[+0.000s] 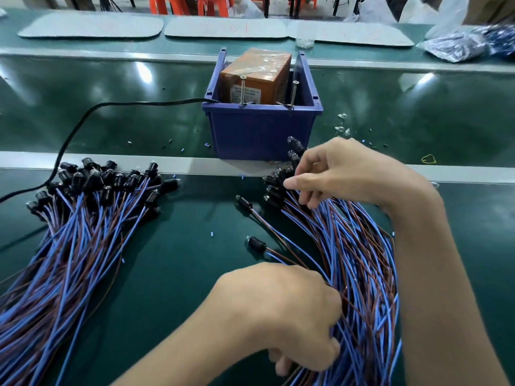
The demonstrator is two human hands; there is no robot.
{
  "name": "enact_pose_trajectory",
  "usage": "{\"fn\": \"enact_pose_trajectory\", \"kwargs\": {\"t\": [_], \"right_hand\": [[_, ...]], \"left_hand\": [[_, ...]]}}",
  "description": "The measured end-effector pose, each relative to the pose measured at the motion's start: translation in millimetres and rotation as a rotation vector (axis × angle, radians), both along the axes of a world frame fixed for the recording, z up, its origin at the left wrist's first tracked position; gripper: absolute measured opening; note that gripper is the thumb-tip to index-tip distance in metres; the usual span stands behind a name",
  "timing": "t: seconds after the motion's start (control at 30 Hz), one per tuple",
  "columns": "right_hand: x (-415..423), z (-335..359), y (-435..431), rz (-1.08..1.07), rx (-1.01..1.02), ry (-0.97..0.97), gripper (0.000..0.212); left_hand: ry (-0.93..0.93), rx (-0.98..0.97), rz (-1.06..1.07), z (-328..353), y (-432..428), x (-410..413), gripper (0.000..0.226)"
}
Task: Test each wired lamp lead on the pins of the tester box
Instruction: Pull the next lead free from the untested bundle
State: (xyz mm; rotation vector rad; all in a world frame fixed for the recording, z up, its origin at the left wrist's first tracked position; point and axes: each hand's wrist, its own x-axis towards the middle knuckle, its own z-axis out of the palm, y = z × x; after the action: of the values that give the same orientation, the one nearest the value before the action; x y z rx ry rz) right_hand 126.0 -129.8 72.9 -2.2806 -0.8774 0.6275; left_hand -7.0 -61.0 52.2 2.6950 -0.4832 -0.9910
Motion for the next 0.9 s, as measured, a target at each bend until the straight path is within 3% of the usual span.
{"fn": "enact_pose_trajectory", "kwargs": {"t": [0.13, 0.37, 0.47, 0.63, 0.8, 0.9], "right_hand": [[-2.2, 1.0, 0.6, 0.058, -0.077, -0.042, 0.020], [-4.2, -0.8, 5.4, 0.082, -0.127, -0.066, 0.024], [-4.3, -2.0, 6.9, 0.083, -0.138, -0.094, 0.027], [-2.7, -1.8, 4.9, 0.079, -0.117, -0.108, 0.029], [-0.5, 0.0, 1.5, 0.076, -0.106, -0.130, 0.030], [-0.9, 1.0, 1.2, 0.081, -0.101, -0.129, 0.031]], "left_hand": [[-0.066, 0.026, 0.061, -3.7, 5.6, 5.3, 0.037], [-0.254, 0.278, 0.221, 0.5, 25.4, 12.6, 0.034], [-0.324, 0.260, 0.205, -4.4, 19.7, 14.5, 0.025], [-0.271, 0.191, 0.217, -3.1, 31.8, 18.8, 0.041], [-0.451, 0.254, 0.721, 12.5, 115.7, 19.7, 0.025], [-0.491, 0.392, 1.036, 12.1, 163.5, 7.0, 0.035]]}}
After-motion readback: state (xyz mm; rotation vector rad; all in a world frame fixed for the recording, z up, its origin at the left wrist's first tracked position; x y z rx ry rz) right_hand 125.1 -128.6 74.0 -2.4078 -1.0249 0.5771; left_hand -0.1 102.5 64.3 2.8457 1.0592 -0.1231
